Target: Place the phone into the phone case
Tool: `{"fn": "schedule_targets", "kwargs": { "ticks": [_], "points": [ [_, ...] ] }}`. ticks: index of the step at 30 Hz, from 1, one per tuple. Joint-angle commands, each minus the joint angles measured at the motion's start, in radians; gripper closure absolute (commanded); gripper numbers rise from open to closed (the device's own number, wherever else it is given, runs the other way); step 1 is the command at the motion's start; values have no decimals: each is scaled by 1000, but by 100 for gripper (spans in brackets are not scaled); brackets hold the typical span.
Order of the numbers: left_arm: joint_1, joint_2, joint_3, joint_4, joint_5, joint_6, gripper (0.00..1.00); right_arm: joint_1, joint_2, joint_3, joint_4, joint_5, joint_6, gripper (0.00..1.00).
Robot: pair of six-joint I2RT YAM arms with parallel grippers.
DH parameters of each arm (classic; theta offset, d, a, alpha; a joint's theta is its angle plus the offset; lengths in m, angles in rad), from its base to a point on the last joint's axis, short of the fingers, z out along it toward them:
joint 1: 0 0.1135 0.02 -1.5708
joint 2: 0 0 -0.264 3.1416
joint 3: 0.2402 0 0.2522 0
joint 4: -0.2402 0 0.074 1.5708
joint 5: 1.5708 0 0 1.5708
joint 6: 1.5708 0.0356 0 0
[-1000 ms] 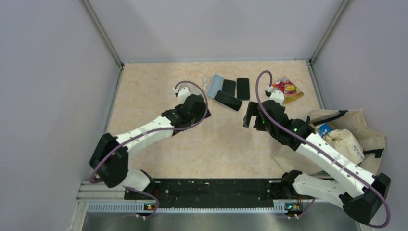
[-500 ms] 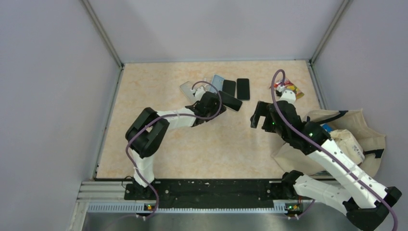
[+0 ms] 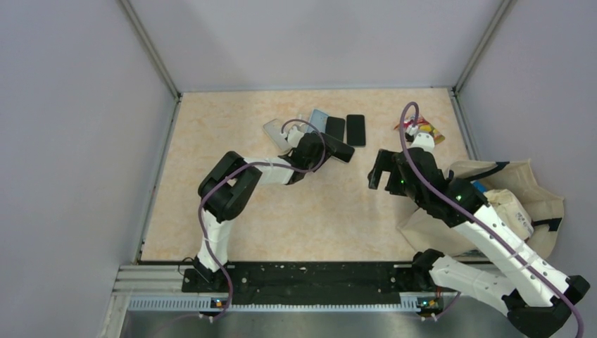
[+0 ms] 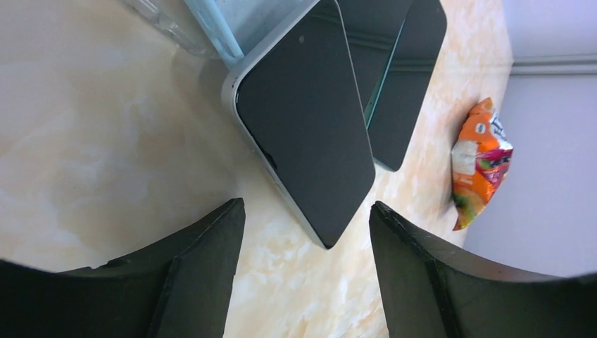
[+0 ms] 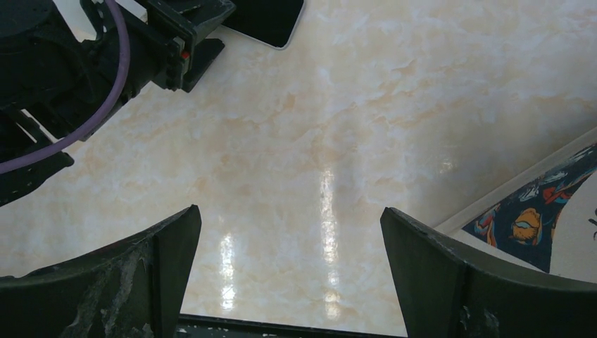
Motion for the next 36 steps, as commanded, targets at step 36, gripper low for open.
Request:
{"fn": "schedule_targets", "kwargs": {
  "ticks": [36],
  "points": [
    [36,205,-22,300,-36,-219,70,-11,11,13,34,-38,-31,1]
  ]
}}
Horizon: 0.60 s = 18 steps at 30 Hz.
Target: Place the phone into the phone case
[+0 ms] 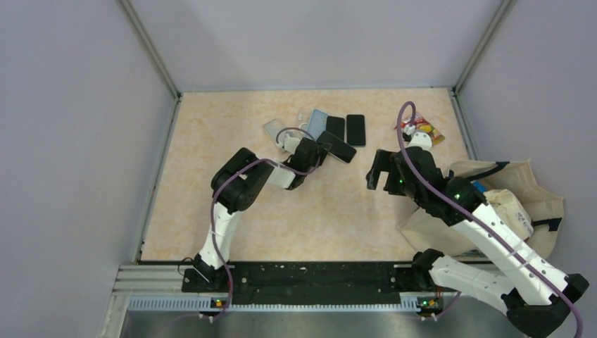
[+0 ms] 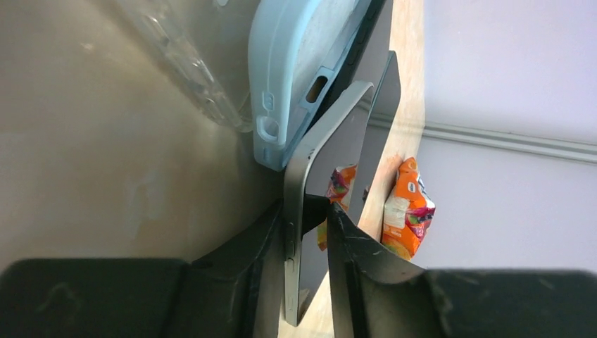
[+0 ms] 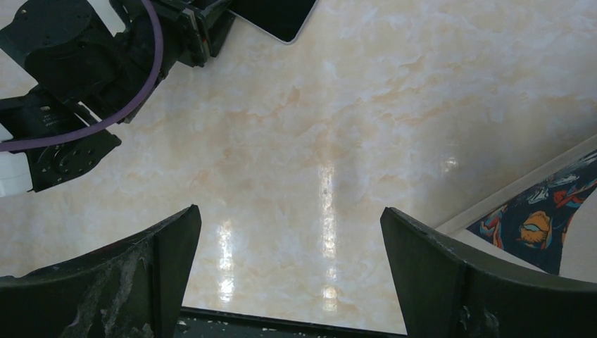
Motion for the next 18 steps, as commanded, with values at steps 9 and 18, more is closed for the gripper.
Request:
{"fn": "schedule_targets", "kwargs": {
  "ticks": [9,18],
  "points": [
    [8,-22,11,2,75,157,100,-9,13,-13,58,17,-31,1],
    [36,-191,-117,85,299,316,100,-22,76,13,111,-2,-104,1]
  ]
}}
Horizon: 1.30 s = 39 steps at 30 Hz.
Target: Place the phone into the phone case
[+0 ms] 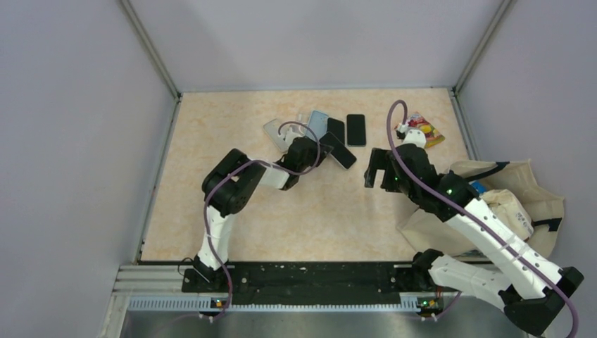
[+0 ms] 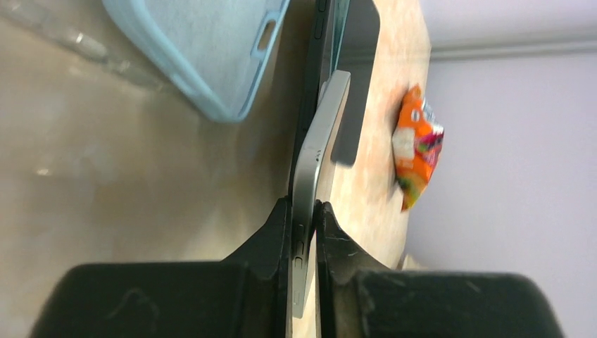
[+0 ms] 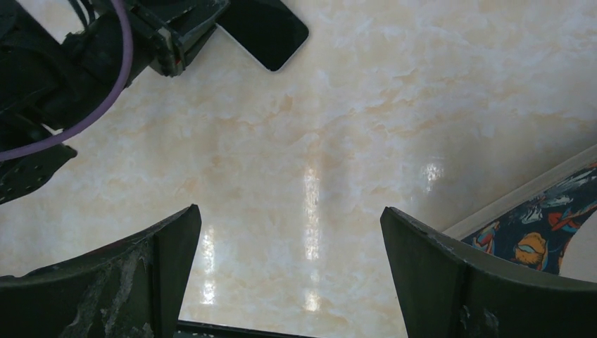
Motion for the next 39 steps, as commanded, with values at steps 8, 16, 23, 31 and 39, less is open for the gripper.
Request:
{"fn": "schedule_targets", "kwargs": {
  "ticks": [8,16,23,31,39],
  "points": [
    [185,-351,-253,65,661,260,100,-144,210,24,270,-418,-192,1],
    [315,-456,-324,106,1027,274,100,-209,373,22,469,-744,-201,4],
    [344,-359,-274,88,1021,284,100,-212,488,4,553,-767,-162,5],
    [355,-244,-231,371,1094,77,100,-236,541,-33,657,-822,-137,6],
    [355,-166,-225,912,1180,-305,100,-249,548,-54,744,-961,-127,11]
  ]
}}
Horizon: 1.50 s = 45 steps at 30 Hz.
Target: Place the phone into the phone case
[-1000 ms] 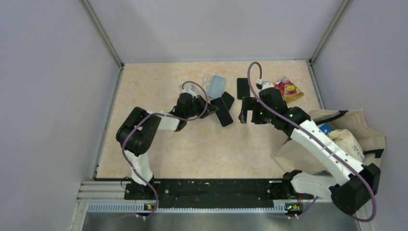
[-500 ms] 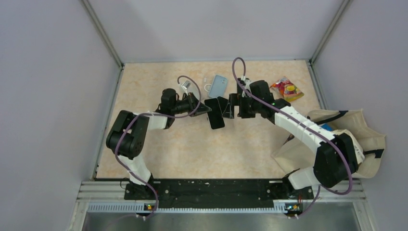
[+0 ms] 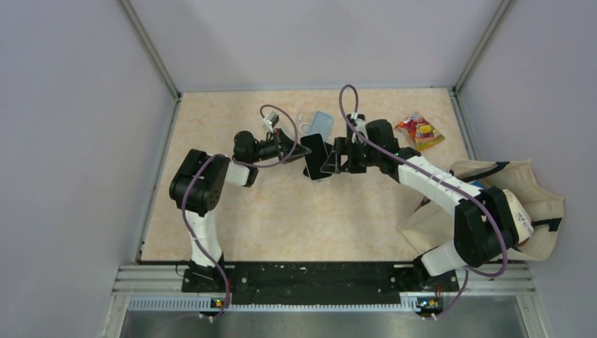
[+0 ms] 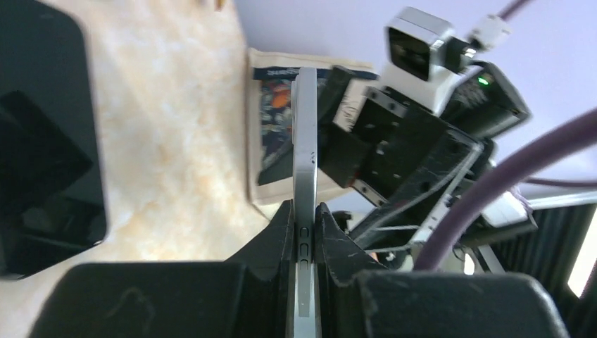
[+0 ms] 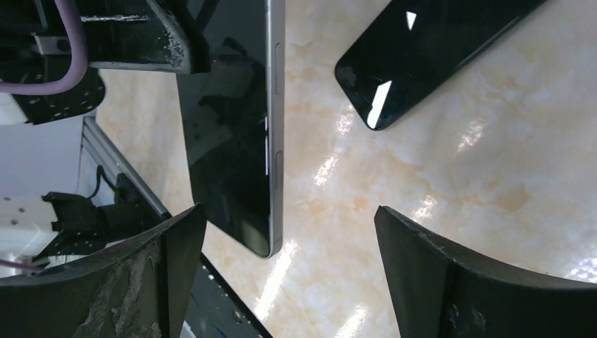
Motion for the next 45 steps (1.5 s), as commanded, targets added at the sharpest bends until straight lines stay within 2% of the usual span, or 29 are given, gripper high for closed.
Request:
{"fn": "schedule_targets", "kwargs": {
  "ticks": [1,8,14,23,26,28,29,30,31,32,35,36,38,39,41,43,45],
  "points": [
    [1,26,46,473,80,-284,100,-24,-2,10,114,-124,21,12],
    [-3,-32,13,476,104,-276,100,-34,-5,20,236,-245,137,20],
    [-7,-76,8,470,110,-280,100,-35,17,30,382,-322,282,34],
    [-17,-98,4,465,98,-281,100,-34,32,12,501,-368,415,63],
    [-20,-106,4,456,90,-275,100,-35,32,6,521,-378,441,69],
    [-20,-113,3,433,86,-259,100,-35,33,3,524,-378,446,78],
    [-21,-119,3,412,83,-245,100,-34,32,3,522,-376,447,87],
    [-21,-126,1,385,81,-227,99,-34,31,5,518,-376,447,95],
    [-21,-139,-4,349,76,-203,92,-35,32,5,516,-375,449,100],
    [-21,-154,-11,307,71,-171,84,-34,30,7,511,-373,449,100],
    [-18,-239,-32,66,26,3,63,-35,17,21,445,-328,423,100],
    [-16,-286,-34,-147,-32,110,56,-36,10,35,386,-294,393,100],
    [-15,-392,-4,-549,-157,354,51,-38,-10,64,272,-207,327,100],
    [-15,-441,31,-789,-336,469,47,-40,-25,72,229,-167,309,100],
    [-14,-500,87,-1050,-617,566,46,-47,-54,89,138,-74,276,100],
    [-10,-504,164,-1271,-864,558,47,-53,-83,115,42,2,237,100],
    [-9,-437,268,-1441,-1050,535,52,-51,-119,136,-47,68,203,100]
  ]
}}
